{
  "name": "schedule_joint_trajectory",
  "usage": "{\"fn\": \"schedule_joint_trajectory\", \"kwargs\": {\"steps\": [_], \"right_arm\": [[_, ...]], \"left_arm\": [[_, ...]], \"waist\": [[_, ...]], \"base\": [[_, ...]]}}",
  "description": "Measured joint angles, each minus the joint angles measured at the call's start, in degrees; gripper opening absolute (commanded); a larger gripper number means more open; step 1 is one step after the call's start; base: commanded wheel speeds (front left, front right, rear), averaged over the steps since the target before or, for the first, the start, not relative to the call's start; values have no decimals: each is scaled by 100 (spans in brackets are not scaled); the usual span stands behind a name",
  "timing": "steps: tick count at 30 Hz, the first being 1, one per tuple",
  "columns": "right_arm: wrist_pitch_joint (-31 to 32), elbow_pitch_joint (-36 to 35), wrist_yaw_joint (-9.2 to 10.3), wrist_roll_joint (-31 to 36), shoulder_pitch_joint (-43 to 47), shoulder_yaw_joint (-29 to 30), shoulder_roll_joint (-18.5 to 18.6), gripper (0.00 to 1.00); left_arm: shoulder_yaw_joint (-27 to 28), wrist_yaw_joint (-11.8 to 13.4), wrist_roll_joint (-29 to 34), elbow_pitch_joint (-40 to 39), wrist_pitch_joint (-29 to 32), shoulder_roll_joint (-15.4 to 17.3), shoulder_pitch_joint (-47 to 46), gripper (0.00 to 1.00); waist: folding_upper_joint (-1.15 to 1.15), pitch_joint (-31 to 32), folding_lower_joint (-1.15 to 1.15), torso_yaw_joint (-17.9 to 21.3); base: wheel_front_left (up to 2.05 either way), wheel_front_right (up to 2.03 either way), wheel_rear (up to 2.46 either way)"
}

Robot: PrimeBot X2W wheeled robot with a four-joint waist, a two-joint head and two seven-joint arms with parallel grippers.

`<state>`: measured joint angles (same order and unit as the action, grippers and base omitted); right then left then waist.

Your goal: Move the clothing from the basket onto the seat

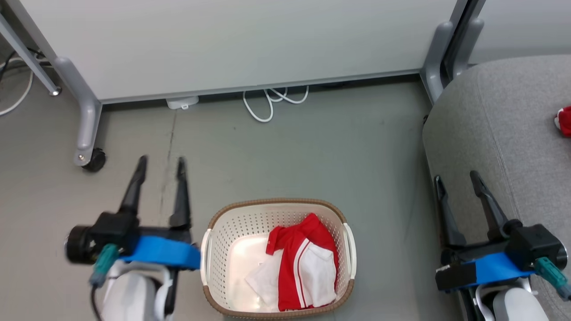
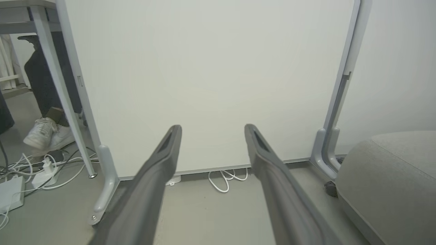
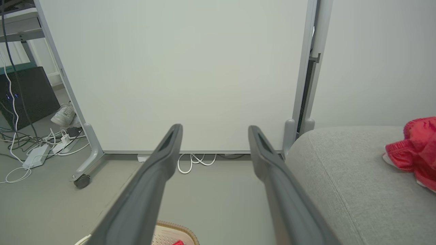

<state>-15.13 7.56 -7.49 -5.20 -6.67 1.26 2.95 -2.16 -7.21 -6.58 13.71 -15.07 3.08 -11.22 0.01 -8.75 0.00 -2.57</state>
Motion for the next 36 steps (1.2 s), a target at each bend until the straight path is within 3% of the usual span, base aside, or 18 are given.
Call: {"fn": "schedule_joint_trajectory", "kwargs": {"steps": [19,29,36], "right_arm": [[-1,-479,0,5,-1323,-124,-1,100],[-1,-675,0,2,-1710,-238,-1,100],[-1,-823,0,-9,-1946,-391,-1,100]], "left_arm": [[-2891,-22,-1299,2018,0,821,-2493,100],[-4336,-22,-2003,3620,38,931,-3502,100],[-5213,-22,-2611,4275,261,1029,-3964,100]], "waist": [[0,-1619,2,720],[0,-2657,1,1068],[0,-3290,1,1234]], "base": [[0,0,0],[0,0,0],[0,0,0]]}}
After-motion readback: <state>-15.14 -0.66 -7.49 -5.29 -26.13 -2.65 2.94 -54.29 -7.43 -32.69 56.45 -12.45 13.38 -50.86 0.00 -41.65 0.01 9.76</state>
